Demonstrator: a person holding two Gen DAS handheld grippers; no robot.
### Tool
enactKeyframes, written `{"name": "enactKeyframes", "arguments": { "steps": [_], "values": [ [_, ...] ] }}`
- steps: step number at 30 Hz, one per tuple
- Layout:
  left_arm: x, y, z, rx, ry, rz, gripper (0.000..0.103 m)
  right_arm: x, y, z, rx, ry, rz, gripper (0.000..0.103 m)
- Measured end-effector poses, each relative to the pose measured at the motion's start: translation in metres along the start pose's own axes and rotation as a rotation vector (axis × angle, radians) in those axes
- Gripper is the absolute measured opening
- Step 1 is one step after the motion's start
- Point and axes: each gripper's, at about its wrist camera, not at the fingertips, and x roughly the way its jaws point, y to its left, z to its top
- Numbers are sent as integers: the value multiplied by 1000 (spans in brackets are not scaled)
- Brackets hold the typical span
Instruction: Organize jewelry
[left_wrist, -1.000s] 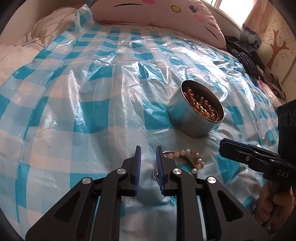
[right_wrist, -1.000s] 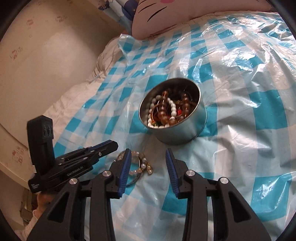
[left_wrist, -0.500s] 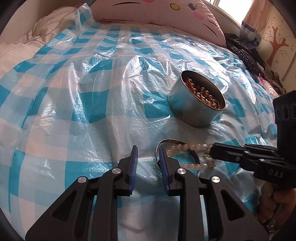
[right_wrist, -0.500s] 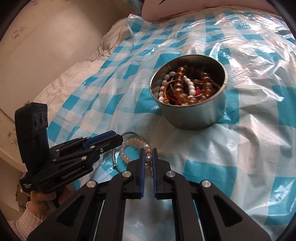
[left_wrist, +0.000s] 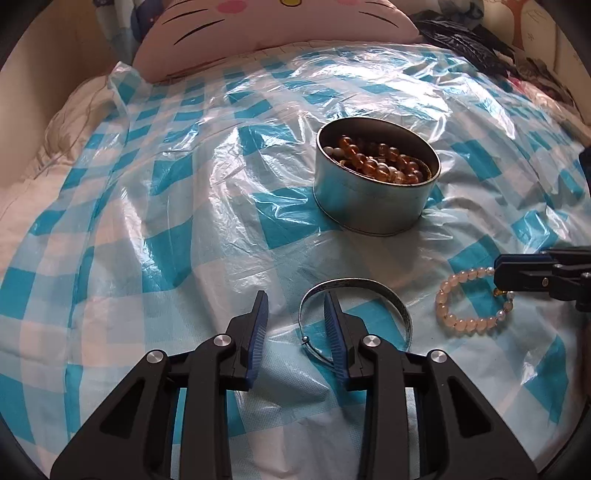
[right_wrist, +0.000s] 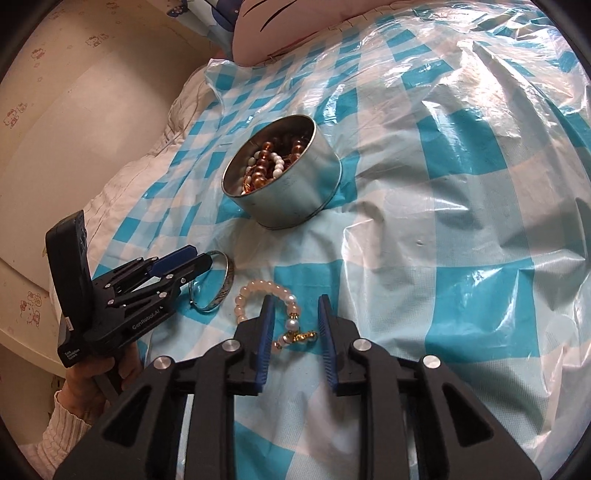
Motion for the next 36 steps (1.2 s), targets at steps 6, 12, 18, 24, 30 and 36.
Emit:
{"name": "enactKeyframes", "arguments": {
  "steps": [6, 12, 18, 24, 30, 36],
  "values": [
    [-2, -22, -7, 141, -4, 49, 5, 14, 33, -10, -228, 29, -219, 15],
    [-20, -5, -6, -29, -18, -95, 3, -7, 22, -15, -105, -9, -90, 9],
    [-48, 6, -9, -163, -73, -191, 3, -47, 3, -21, 88, -129, 137, 9],
    [-71, 4, 2, -194, -130, -221, 3, -70, 12, -13, 119, -205, 220, 9],
    [-81, 4, 22, -227, -171, -247, 3, -83, 21, 7, 110, -255, 244, 9],
    [-69, 1, 54, -270, -208, -260, 3, -79, 22, 37, 102, -287, 234, 9]
  ]
}}
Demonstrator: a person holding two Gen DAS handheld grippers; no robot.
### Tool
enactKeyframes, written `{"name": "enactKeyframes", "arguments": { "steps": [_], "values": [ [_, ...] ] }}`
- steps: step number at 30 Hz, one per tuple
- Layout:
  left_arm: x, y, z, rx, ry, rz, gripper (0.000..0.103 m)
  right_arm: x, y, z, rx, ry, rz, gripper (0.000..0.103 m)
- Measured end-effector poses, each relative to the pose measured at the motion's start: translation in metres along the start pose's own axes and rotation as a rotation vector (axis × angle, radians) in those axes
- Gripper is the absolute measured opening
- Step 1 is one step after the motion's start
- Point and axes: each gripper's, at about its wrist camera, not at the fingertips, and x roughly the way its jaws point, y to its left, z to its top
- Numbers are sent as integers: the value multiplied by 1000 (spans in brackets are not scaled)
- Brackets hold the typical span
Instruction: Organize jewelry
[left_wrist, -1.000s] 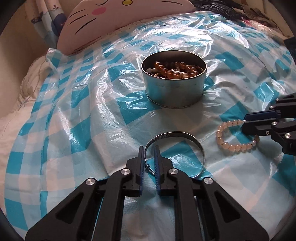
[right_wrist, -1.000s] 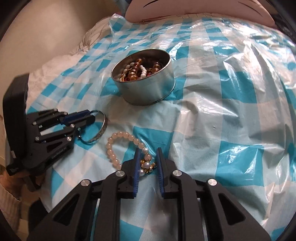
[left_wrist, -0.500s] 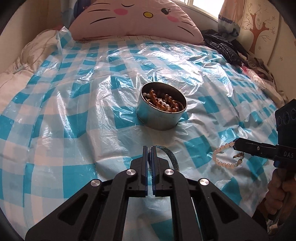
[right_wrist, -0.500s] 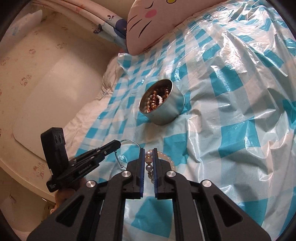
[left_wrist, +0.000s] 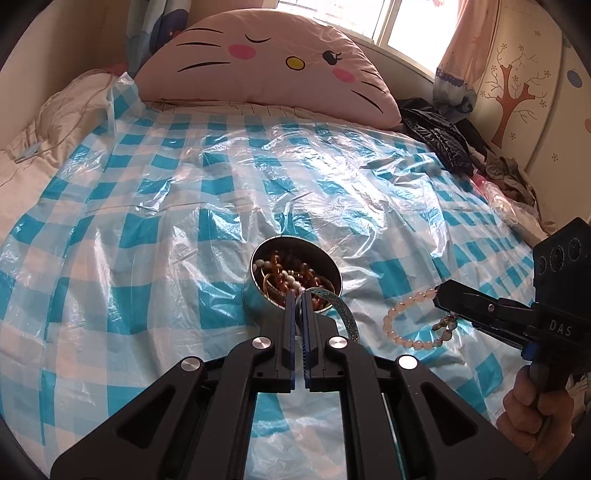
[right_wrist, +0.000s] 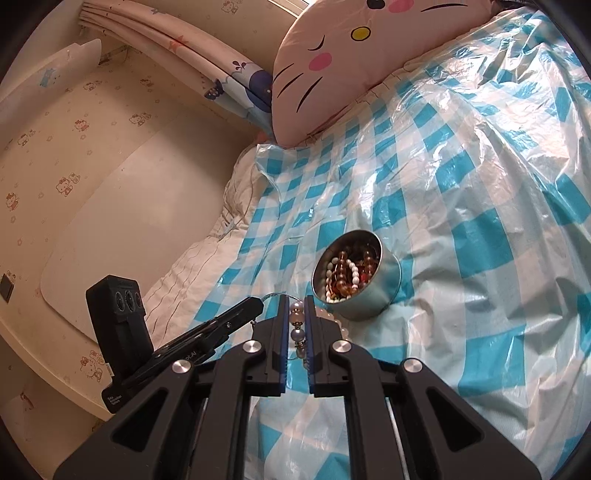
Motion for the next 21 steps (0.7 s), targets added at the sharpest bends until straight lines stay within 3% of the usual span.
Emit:
{"name": "enactKeyframes", "arguments": {
  "steps": [4, 8, 9, 11, 12, 13, 15, 18, 21],
  "values": [
    [24, -3, 17, -36, -20, -1, 3, 19, 1, 26, -18, -29, -24, 9],
    [62, 6, 24, -81, 20, 85, 7, 54, 5, 47, -72, -32, -108, 9],
    [68, 10, 23, -84, 42, 110, 15, 67, 5, 49, -87, -15, -150, 9],
    [66, 16, 17, -93, 51, 138, 24, 98, -5, 49, -59, 73, -190, 29],
    [59, 18, 12, -90, 40, 152, 34, 105, -10, 46, -41, 90, -201, 38],
    [51, 20, 7, -82, 27, 173, 49, 105, -10, 42, -38, 87, -201, 38],
    [32, 23, -5, -67, 2, 223, 66, 94, -4, 32, -49, 62, -181, 38],
    [7, 28, -25, -75, 17, 245, 75, 64, 6, 12, -56, 35, -191, 43],
    [-19, 21, -47, -49, 22, 278, 82, 28, 15, -14, -73, 17, -275, 58]
  ]
}}
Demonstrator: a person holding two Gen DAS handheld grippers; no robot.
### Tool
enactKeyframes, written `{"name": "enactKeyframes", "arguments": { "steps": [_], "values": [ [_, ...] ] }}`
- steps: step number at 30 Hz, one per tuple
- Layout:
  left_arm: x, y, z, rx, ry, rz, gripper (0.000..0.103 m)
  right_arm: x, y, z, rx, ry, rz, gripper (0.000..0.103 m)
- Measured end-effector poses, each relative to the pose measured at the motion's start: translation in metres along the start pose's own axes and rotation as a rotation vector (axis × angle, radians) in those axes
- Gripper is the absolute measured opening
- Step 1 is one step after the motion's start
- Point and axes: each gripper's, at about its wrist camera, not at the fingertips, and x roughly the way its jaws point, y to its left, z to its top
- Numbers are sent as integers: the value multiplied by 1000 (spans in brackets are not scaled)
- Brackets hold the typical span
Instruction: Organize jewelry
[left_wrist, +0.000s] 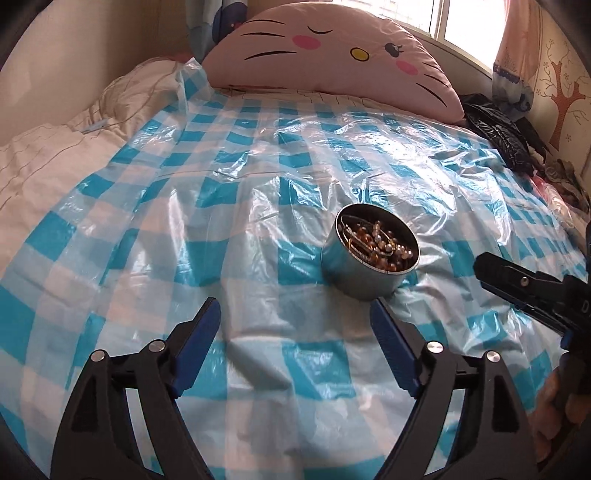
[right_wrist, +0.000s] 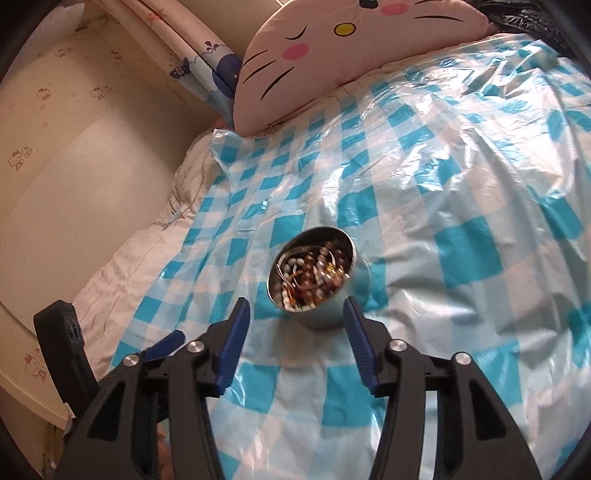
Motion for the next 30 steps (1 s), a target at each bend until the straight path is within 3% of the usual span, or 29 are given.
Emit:
{"name": "enactKeyframes", "arguments": {
  "steps": [5, 13, 16, 23, 30],
  "values": [
    [-48, -3, -34, 30, -51, 43, 93, -53, 12, -51, -71, -61, -162, 81],
    [-72, -15, -81, 87, -62, 58, 95, -76, 32, -108, -168, -138, -361, 95],
    [-74, -20, -87, 106, -57, 87, 95, -84, 41, -113, -215, -190, -399, 96],
    [-90, -10, -90, 50, -142, 67, 95, -80, 39, -111, -209, -170, -443, 96],
    [-94, -4, -90, 24, -156, 67, 95, -78, 40, -113, -204, -168, -463, 96]
  ]
}}
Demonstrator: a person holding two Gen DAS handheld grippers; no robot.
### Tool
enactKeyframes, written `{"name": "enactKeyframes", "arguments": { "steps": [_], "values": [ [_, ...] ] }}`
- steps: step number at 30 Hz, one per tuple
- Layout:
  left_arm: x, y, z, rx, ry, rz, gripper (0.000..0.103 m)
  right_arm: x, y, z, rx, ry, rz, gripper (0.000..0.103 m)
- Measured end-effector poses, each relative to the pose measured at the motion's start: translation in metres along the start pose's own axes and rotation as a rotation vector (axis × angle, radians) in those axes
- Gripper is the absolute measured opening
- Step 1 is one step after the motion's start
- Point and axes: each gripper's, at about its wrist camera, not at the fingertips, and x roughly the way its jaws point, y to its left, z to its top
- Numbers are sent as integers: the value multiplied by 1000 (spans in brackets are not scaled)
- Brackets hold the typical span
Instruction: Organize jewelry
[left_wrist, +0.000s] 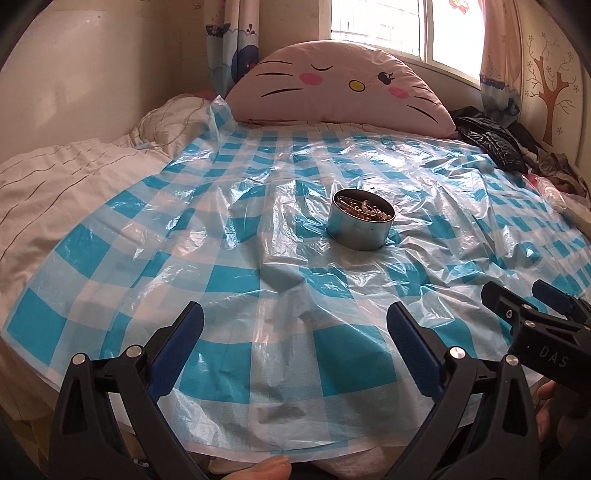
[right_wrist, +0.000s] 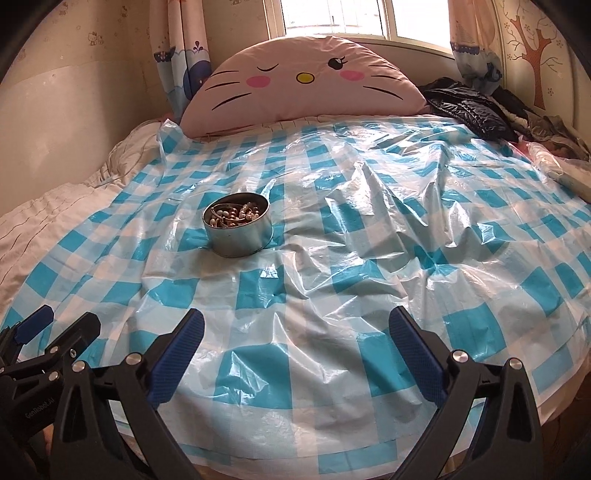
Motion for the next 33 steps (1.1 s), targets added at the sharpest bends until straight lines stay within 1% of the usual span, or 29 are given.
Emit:
{"name": "enactKeyframes", "arguments": {
  "steps": [18, 33],
  "values": [
    [4, -4, 0, 29, 9, 25, 95, 3, -1, -2, 14, 12, 2, 96],
    [7, -5, 0, 21, 23, 25, 95, 3, 0, -2, 16, 12, 0, 96]
  ]
}}
